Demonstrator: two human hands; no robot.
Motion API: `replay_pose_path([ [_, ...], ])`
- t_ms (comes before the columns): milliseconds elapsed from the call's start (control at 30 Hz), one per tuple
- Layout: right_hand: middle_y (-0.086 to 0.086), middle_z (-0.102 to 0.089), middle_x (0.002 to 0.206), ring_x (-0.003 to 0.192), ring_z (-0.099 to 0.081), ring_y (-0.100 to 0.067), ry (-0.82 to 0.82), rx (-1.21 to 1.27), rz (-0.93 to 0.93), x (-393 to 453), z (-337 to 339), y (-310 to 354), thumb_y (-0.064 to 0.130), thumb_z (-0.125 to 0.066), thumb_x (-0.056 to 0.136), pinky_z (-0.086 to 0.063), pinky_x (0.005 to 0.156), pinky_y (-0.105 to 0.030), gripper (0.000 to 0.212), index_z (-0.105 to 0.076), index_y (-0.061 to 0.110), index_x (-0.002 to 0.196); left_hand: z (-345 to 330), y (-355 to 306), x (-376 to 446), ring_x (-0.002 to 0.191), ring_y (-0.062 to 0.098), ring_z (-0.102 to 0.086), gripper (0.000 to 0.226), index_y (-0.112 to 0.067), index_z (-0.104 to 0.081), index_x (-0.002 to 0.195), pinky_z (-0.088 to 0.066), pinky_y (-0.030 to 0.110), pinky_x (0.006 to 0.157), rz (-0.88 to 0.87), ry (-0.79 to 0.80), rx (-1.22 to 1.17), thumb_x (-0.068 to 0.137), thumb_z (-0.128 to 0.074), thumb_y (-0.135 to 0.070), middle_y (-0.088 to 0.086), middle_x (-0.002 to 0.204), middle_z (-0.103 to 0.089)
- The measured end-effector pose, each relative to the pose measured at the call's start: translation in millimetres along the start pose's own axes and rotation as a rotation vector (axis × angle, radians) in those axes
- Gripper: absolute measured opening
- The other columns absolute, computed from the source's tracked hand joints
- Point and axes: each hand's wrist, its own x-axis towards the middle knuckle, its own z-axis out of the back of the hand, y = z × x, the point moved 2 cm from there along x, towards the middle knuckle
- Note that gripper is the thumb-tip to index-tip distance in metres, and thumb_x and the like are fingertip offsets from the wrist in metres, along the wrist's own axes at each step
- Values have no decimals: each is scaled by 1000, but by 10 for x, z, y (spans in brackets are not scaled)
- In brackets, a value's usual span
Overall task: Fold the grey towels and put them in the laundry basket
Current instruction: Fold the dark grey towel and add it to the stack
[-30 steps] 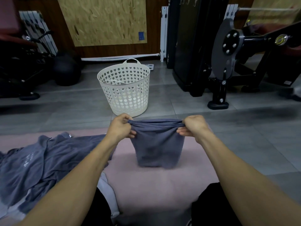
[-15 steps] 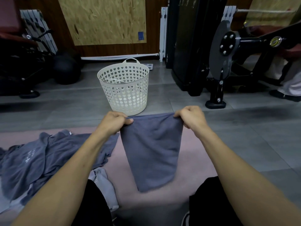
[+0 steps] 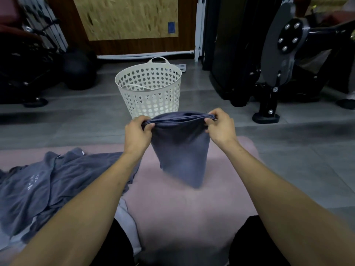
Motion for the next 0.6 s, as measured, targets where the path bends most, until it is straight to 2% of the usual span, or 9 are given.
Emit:
replay_pose_path([
  [100, 1, -65, 77, 74, -64, -18, 8, -60, 65, -66, 28, 46, 17, -58, 89, -56, 71, -38, 8, -56, 22, 83, 50, 64, -26, 81, 13, -51, 10, -8, -69, 95, -29, 7, 68, -55, 11, 34, 86, -64, -6, 2, 89, -64],
  [167, -2, -64, 77, 72, -60, -17, 95, -188, 83, -189, 36, -7, 16, -56, 90, -46, 62, -29, 3, -56, 16, 87, 59, 161, -130, 81, 14, -51, 15, -7, -69, 99, -30, 8, 69, -51, 100, 98, 86, -63, -2, 3, 91, -62],
  [267, -7, -64, 77, 74, -57, -24, 228, -330, 91, -477, 43, -225, 15, -58, 90, -42, 62, -31, 3, -56, 13, 88, 21, 356, -411, 85, 22, -58, 21, -7, -69, 101, -33, 18, 71, -50, 270, 196, 84, -60, 3, 8, 95, -67],
  [333, -9, -63, 76, 72, -55, -26, 285, -335, 46, -767, 19, -487, 13, -59, 88, -44, 62, -33, 6, -54, 13, 85, -13, 513, -714, 86, 28, -61, 23, -8, -69, 95, -35, 22, 70, -27, 319, 217, 80, -58, 7, 11, 93, -69],
  [433, -9, -57, 72, 61, -47, -22, 386, -343, -70, -1413, -46, -969, 9, -58, 87, -37, 55, -29, 11, -50, 12, 81, -88, 759, -1390, 79, 31, -63, 23, -9, -69, 85, -35, 25, 64, 31, 439, 242, 75, -59, 9, 12, 82, -70],
  [500, -8, -57, 71, 56, -46, -18, 447, -342, -141, -1831, -63, -1290, 8, -58, 85, -38, 51, -29, 11, -50, 12, 79, -96, 930, -1883, 68, 22, -62, 21, -13, -69, 78, -34, 22, 60, 79, 535, 221, 73, -64, 7, 6, 72, -69],
  [567, -7, -60, 72, 61, -51, -20, 513, -357, -202, -2160, -49, -1536, 10, -59, 84, -43, 56, -29, 8, -53, 12, 80, -63, 1078, -2298, 57, 0, -56, 25, -21, -67, 72, -35, 14, 56, 131, 617, 209, 70, -69, 4, -12, 60, -64],
  [600, -6, -60, 72, 64, -52, -21, 555, -375, -217, -2297, -36, -1635, 12, -60, 83, -44, 60, -30, 7, -53, 13, 81, -36, 1125, -2465, 56, -6, -56, 27, -23, -67, 71, -34, 8, 55, 159, 662, 207, 68, -71, 3, -19, 55, -59],
])
